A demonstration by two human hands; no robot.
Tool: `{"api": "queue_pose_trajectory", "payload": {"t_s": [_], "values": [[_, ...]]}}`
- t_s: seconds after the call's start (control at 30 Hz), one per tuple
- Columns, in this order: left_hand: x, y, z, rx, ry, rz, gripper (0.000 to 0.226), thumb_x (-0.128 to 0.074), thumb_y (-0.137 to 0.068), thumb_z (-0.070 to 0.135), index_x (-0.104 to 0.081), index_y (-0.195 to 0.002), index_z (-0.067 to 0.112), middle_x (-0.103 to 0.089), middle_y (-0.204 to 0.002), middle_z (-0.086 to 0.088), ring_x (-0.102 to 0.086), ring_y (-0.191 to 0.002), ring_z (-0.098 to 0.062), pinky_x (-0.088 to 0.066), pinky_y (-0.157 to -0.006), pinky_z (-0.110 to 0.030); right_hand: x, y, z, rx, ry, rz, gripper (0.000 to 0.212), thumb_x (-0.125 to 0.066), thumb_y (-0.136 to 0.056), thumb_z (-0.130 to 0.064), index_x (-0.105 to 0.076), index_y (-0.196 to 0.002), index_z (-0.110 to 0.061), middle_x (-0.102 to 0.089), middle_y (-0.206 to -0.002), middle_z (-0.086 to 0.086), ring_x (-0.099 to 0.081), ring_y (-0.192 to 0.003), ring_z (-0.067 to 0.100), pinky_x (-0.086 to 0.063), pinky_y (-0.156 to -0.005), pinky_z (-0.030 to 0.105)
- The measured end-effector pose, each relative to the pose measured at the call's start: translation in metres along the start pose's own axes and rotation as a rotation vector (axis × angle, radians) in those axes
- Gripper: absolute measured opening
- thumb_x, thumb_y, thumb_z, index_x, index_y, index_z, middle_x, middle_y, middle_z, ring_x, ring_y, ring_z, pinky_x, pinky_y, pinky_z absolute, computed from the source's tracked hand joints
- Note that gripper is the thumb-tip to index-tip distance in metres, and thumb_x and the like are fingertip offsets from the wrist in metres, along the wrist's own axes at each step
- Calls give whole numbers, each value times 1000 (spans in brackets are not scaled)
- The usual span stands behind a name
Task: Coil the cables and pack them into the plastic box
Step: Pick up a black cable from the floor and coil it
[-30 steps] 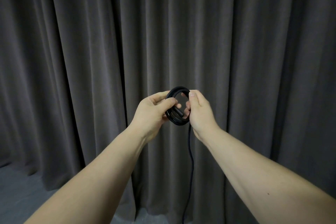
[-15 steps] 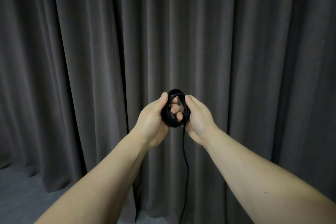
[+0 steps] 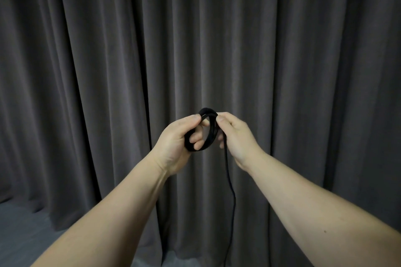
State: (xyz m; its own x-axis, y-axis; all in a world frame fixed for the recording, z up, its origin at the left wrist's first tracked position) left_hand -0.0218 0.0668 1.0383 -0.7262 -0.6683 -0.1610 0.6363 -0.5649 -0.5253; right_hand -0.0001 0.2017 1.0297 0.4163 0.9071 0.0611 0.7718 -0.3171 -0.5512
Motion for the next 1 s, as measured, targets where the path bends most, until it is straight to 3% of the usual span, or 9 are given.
{"api": "queue_pose_trajectory", "payload": {"t_s": [0.13, 0.23, 0.4, 0.6, 0.7, 0.77, 0.87, 0.93, 1.0], "values": [[3, 0, -2, -39, -97, 58, 25, -50, -85, 31, -52, -76, 8, -32, -51, 3, -32, -44, -11, -31, -49, -20, 5, -4, -9, 32, -117, 98, 23, -49, -97, -13, -67, -86, -21, -50, -66, 1, -38, -57, 8, -32, -52, 24], [4, 1, -3, -24, 20, 156, 29, -48, -97, 29, -52, -74, 11, -31, -59, 0, -30, -43, -8, -29, -49, -21, 7, -8, -12, 37, -139, 116, 21, -52, -97, -13, -67, -83, -20, -44, -67, 6, -38, -57, 8, -34, -52, 24], [1, -4, 1, 77, 254, 188, 30, -42, -100, 27, -49, -75, 13, -29, -46, 7, -28, -42, -9, -23, -59, -25, 0, -4, -5, -27, -216, 97, 16, -57, -94, -13, -60, -79, -17, -49, -62, 2, -44, -53, 11, -39, -50, 25], [16, -9, 7, 111, 542, 268, 27, -46, -97, 30, -51, -75, 15, -35, -46, 9, -39, -42, -6, -33, -64, -20, -3, 7, 6, -236, -224, -123, 19, -50, -92, 1, -46, -86, -16, -49, -61, 8, -43, -47, 19, -36, -43, 24], [40, -18, 25, 23, 668, 360, 31, -43, -99, 32, -49, -73, 17, -33, -43, 10, -35, -38, -5, -32, -61, -18, 1, 19, 24, -347, -8, -265, 26, -43, -84, 11, -44, -87, -15, -50, -61, 10, -46, -47, 20, -38, -43, 21], [58, -22, 37, -40, 739, 415, 32, -43, -100, 33, -49, -72, 17, -34, -45, 9, -35, -39, -6, -34, -53, -17, 8, 21, 35, -331, 128, -265, 24, -46, -86, 10, -47, -85, -14, -54, -63, 9, -50, -47, 18, -43, -49, 25], [72, -25, 40, -88, 660, 487, 31, -45, -100, 34, -49, -74, 17, -35, -49, 8, -37, -43, -8, -36, -51, -17, 21, 10, 32, -64, 575, -116, 10, -59, -89, -8, -58, -85, -17, -60, -68, 0, -55, -58, 17, -47, -63, 32], [68, -25, 34, -83, 505, 507, 31, -43, -102, 32, -49, -76, 17, -36, -51, 7, -37, -48, -8, -33, -56, -18, 12, 8, 14, 152, 885, -193, 6, -59, -91, -19, -64, -91, -22, -63, -80, -4, -59, -77, 19, -47, -72, 30], [61, -26, 27, -75, 380, 502, 29, -43, -102, 28, -49, -77, 16, -36, -54, 5, -36, -52, -10, -34, -56, -19, -7, 8, -6, 284, 1027, -362, 11, -55, -92, -24, -65, -96, -26, -63, -90, -7, -59, -90, 20, -48, -79, 33]]}}
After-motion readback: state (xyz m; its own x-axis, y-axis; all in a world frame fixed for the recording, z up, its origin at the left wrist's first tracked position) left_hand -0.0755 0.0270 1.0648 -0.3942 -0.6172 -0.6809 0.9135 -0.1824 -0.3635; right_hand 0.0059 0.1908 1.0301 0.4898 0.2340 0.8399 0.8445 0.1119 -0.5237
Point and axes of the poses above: each hand's wrist, its own y-axis away from the middle knuckle, its own x-axis out of the back of the hand, z = x × y, the point moved 4 cm from there along -y, towards the middle knuckle
